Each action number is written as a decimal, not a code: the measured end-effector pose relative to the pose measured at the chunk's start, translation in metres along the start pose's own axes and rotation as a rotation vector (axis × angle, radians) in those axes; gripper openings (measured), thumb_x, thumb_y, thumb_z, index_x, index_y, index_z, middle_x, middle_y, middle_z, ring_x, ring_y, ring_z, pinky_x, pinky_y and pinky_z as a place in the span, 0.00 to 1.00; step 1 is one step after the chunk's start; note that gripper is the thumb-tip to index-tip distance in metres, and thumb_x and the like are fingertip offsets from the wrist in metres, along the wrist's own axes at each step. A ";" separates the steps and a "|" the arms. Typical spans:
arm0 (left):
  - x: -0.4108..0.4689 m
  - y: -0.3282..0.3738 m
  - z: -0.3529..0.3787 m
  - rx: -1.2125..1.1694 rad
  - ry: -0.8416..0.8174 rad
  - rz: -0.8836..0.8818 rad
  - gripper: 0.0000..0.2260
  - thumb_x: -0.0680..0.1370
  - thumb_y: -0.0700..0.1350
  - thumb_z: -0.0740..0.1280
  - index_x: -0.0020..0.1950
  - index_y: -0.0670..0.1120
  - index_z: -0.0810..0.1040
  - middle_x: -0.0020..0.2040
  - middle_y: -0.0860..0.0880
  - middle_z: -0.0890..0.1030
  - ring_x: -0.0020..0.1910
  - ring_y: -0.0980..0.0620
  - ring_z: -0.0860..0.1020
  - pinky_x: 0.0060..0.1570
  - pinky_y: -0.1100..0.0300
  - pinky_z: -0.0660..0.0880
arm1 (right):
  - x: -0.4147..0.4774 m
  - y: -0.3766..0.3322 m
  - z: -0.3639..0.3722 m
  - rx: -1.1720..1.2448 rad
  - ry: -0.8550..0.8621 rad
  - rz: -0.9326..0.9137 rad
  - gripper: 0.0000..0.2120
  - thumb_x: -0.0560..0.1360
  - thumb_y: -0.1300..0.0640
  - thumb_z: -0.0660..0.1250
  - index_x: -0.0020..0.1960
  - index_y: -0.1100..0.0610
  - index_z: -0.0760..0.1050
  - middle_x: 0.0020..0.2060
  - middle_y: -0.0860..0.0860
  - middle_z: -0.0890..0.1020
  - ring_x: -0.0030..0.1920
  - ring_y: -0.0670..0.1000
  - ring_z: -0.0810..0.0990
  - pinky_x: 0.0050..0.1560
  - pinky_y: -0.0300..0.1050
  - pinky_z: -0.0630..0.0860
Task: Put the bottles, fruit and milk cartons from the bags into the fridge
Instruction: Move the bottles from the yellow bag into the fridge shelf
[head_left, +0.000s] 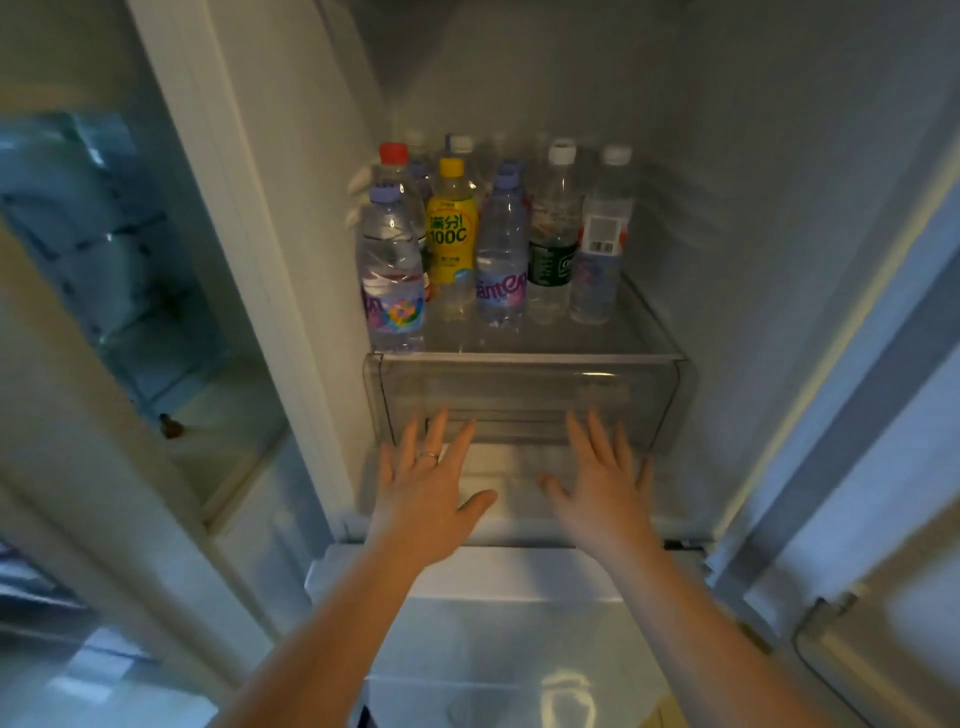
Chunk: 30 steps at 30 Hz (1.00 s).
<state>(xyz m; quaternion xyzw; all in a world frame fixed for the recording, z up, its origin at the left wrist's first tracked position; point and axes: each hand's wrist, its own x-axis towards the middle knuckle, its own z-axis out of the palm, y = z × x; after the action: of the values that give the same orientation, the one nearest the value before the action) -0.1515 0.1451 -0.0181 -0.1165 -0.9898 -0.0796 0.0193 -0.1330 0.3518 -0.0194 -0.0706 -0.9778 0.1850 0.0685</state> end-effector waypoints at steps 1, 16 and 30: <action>-0.012 0.003 0.002 0.007 -0.005 -0.021 0.36 0.79 0.69 0.53 0.80 0.61 0.37 0.80 0.53 0.32 0.80 0.45 0.34 0.76 0.39 0.40 | -0.010 0.001 0.001 0.022 -0.007 -0.016 0.37 0.78 0.37 0.59 0.80 0.43 0.45 0.80 0.44 0.40 0.80 0.54 0.39 0.77 0.65 0.44; -0.261 0.051 0.039 -0.085 -0.032 -0.357 0.39 0.77 0.71 0.53 0.79 0.61 0.34 0.80 0.53 0.31 0.79 0.45 0.32 0.76 0.37 0.38 | -0.205 0.027 0.009 0.109 -0.306 -0.256 0.36 0.80 0.37 0.57 0.80 0.42 0.43 0.80 0.42 0.37 0.80 0.53 0.37 0.76 0.66 0.41; -0.449 0.089 0.043 -0.160 0.002 -0.574 0.36 0.79 0.68 0.55 0.80 0.61 0.39 0.80 0.54 0.34 0.79 0.46 0.34 0.77 0.38 0.40 | -0.354 0.035 -0.007 0.099 -0.407 -0.459 0.35 0.80 0.38 0.57 0.80 0.43 0.43 0.80 0.42 0.39 0.79 0.52 0.36 0.77 0.64 0.40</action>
<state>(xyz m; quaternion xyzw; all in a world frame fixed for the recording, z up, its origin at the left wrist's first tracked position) 0.3052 0.1356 -0.0724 0.1671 -0.9729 -0.1596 -0.0124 0.2187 0.3283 -0.0637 0.1941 -0.9516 0.2224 -0.0854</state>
